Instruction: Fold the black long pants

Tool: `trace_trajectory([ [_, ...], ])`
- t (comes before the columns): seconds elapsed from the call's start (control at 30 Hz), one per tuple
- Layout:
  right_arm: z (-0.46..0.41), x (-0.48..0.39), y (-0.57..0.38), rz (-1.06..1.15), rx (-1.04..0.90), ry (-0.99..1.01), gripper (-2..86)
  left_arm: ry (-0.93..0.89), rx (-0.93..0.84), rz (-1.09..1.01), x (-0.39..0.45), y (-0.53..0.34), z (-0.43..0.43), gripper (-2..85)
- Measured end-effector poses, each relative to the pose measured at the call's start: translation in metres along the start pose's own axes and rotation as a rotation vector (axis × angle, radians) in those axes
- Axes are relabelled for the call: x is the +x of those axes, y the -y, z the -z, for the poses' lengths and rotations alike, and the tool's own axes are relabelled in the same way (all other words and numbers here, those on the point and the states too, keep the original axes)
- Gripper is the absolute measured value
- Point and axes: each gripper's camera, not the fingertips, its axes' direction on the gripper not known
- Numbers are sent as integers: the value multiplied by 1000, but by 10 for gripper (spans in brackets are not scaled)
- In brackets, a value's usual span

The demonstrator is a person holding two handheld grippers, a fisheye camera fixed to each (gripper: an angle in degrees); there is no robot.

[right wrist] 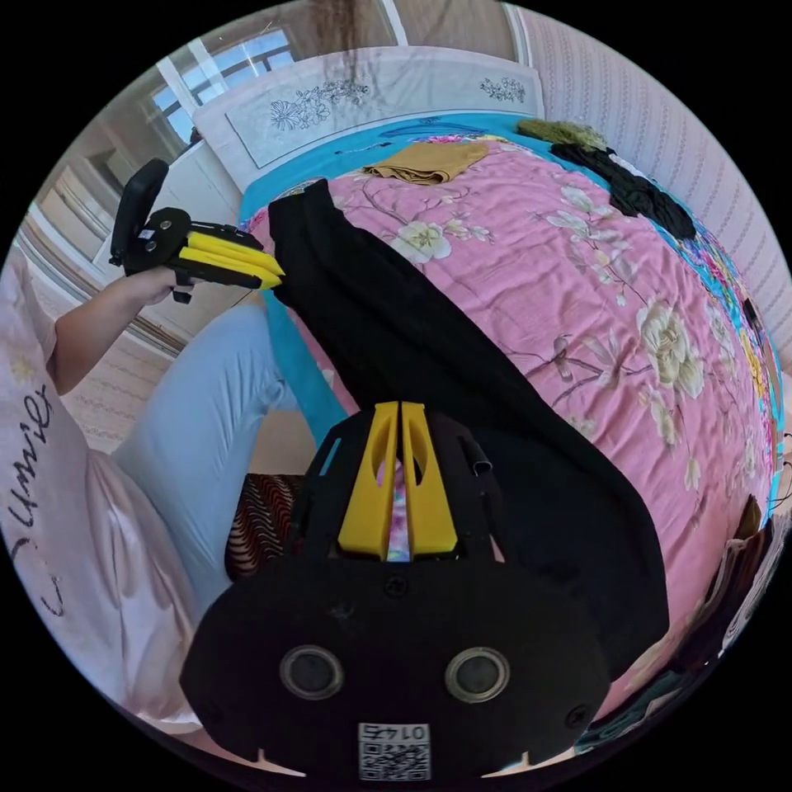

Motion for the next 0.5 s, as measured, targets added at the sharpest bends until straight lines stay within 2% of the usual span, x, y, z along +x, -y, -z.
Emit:
trace_trajectory([
  [0.13, -30, 8, -13, -40, -64, 43, 22, -49, -72, 85, 14, 11, -32, 31],
  [0.3, -11, 26, -53, -161, 14, 95, 64, 21, -24, 12, 36, 37, -4, 38],
  [0.4, 12, 57, -113, -382, 100, 40, 67, 29, 29, -84, 58, 68, 5, 33],
  [0.43, 20, 73, -144, -516, 136, 4, 67, 18, 42, -97, 63, 76, 4, 34],
  [0.5, 33, 98, -196, -735, 197, -32, 69, -67, 84, -146, 85, 112, -8, 38],
])
